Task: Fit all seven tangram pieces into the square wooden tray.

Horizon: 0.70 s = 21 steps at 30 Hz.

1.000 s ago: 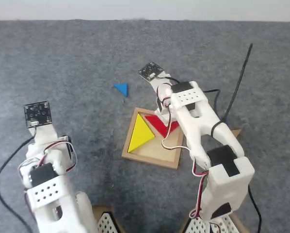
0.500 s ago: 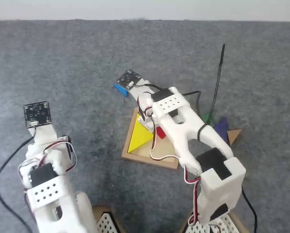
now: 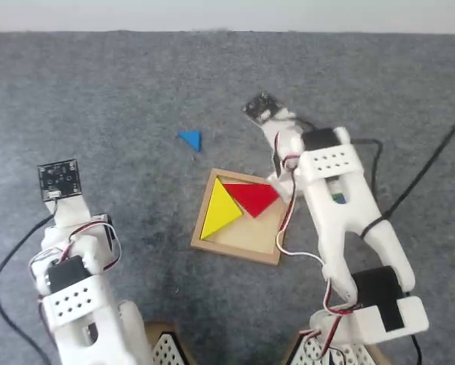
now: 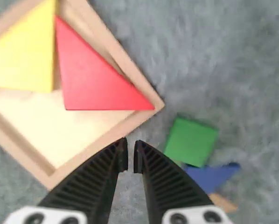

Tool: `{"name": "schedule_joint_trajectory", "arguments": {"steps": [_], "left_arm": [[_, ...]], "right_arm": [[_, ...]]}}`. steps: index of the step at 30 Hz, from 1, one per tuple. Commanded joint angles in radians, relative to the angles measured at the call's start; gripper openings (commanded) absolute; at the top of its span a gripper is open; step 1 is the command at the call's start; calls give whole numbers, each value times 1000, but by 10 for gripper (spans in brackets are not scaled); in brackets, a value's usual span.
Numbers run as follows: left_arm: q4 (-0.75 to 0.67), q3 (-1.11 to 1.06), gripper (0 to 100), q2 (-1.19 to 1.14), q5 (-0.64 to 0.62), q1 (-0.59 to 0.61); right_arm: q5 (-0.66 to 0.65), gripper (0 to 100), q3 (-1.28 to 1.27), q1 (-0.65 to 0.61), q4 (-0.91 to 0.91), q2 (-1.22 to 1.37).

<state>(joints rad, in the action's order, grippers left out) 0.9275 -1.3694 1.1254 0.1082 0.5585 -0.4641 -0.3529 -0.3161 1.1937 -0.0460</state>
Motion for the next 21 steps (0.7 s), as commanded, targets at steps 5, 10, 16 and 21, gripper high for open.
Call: {"name": "schedule_joint_trajectory", "arguments": {"steps": [5,10,16,21], "left_arm": [[2,8,142,32,3,0],[-2,8,142,32,2,0],[-3,8,142,32,2,0],[-2,8,142,32,2,0]], "right_arm": [[180,42,8,-131,-205,160],[190,37,153,-194,-139,337],[193,37,255,-199,-107,340],[189,37,351,-163,85,239]]}}
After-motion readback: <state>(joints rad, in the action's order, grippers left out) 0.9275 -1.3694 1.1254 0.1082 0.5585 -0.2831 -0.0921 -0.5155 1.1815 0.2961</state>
